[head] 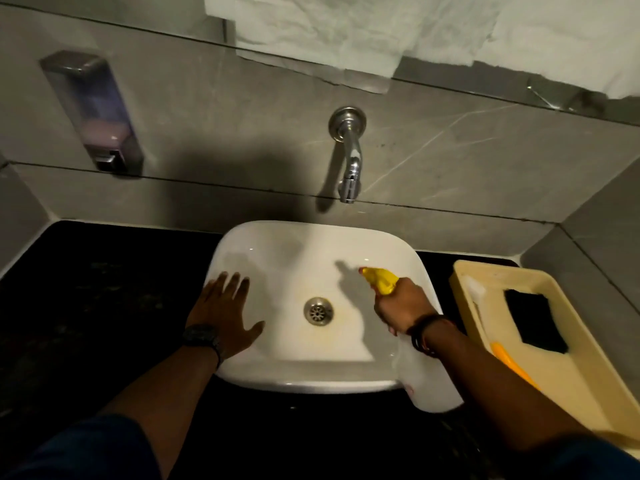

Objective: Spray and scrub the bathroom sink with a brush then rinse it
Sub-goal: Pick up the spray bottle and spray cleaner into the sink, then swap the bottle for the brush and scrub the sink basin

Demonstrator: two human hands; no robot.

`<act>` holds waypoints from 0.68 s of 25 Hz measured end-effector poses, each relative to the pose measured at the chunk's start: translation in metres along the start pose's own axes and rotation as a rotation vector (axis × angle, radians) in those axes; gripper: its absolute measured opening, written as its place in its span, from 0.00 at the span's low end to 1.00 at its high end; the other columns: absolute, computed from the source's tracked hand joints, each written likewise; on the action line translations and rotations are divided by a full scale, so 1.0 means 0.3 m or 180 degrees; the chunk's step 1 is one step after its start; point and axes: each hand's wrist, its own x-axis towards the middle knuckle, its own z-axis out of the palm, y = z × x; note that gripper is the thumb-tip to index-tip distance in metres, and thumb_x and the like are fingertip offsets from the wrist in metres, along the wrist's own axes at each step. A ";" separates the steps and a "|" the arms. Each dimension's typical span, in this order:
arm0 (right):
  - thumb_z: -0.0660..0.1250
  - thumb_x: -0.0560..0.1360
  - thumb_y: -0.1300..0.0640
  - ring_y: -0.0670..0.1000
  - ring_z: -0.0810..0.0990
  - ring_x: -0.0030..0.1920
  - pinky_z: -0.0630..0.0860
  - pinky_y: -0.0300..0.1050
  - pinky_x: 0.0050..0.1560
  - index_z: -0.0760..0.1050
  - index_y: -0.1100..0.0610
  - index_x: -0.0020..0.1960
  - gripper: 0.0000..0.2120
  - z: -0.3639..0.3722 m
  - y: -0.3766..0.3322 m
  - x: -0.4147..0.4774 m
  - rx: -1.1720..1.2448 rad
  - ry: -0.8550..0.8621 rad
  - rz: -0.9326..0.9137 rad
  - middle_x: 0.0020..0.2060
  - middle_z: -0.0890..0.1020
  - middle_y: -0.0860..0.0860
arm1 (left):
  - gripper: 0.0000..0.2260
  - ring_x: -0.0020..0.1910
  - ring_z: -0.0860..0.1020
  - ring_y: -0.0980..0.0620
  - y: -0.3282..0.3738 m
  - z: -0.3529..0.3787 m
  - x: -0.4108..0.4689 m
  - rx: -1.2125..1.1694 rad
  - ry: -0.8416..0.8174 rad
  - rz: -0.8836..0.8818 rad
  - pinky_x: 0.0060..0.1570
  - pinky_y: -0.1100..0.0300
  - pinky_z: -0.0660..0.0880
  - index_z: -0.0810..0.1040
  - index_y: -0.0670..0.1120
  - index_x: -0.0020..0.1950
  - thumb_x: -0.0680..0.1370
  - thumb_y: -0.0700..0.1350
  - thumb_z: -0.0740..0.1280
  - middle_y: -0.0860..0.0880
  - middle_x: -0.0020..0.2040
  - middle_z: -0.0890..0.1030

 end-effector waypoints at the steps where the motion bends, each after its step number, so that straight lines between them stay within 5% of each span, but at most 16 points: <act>1: 0.61 0.69 0.62 0.53 0.77 0.20 0.74 0.41 0.25 0.80 0.49 0.51 0.15 -0.041 0.023 0.010 0.0185 0.0206 -0.0111 0.31 0.82 0.57 | 0.41 0.76 0.45 0.45 0.028 -0.013 0.012 -0.0208 -0.0003 -0.0060 0.74 0.48 0.47 0.47 0.48 0.76 0.71 0.68 0.56 0.45 0.78 0.50; 5: 0.62 0.72 0.70 0.56 0.77 0.32 0.78 0.55 0.34 0.79 0.57 0.58 0.18 -0.280 0.201 0.059 0.1194 0.1624 -0.0426 0.38 0.82 0.62 | 0.36 0.74 0.57 0.44 0.390 -0.070 0.121 -0.1373 0.0186 0.0457 0.71 0.50 0.57 0.59 0.47 0.73 0.72 0.64 0.64 0.44 0.75 0.63; 8: 0.62 0.68 0.75 0.55 0.78 0.34 0.77 0.46 0.35 0.77 0.49 0.60 0.29 -0.450 0.420 0.089 0.1512 0.2463 -0.0389 0.40 0.80 0.55 | 0.30 0.68 0.68 0.44 0.785 -0.088 0.181 -0.1699 0.0638 0.1160 0.67 0.52 0.65 0.70 0.45 0.67 0.71 0.59 0.68 0.43 0.66 0.74; 11: 0.63 0.68 0.75 0.42 0.78 0.33 0.78 0.35 0.33 0.73 0.46 0.61 0.30 -0.550 0.670 0.113 0.1862 0.3190 -0.0038 0.40 0.79 0.49 | 0.28 0.64 0.70 0.42 1.102 -0.046 0.219 -0.1648 0.0570 0.1812 0.63 0.50 0.70 0.71 0.46 0.65 0.70 0.59 0.68 0.43 0.65 0.74; 14: 0.65 0.68 0.74 0.50 0.78 0.46 0.80 0.40 0.42 0.73 0.46 0.59 0.29 -0.615 0.930 0.141 0.1719 0.3544 0.0295 0.47 0.79 0.54 | 0.30 0.65 0.68 0.42 1.342 0.064 0.254 -0.1278 0.0386 0.2159 0.63 0.48 0.69 0.68 0.47 0.67 0.70 0.61 0.65 0.44 0.67 0.71; 17: 0.65 0.68 0.75 0.48 0.80 0.45 0.81 0.40 0.39 0.74 0.49 0.60 0.28 -0.643 1.147 0.171 0.1670 0.3633 0.0344 0.51 0.79 0.57 | 0.35 0.72 0.61 0.43 1.497 0.194 0.289 -0.1093 0.0090 0.2205 0.69 0.49 0.61 0.60 0.48 0.72 0.70 0.63 0.64 0.44 0.73 0.63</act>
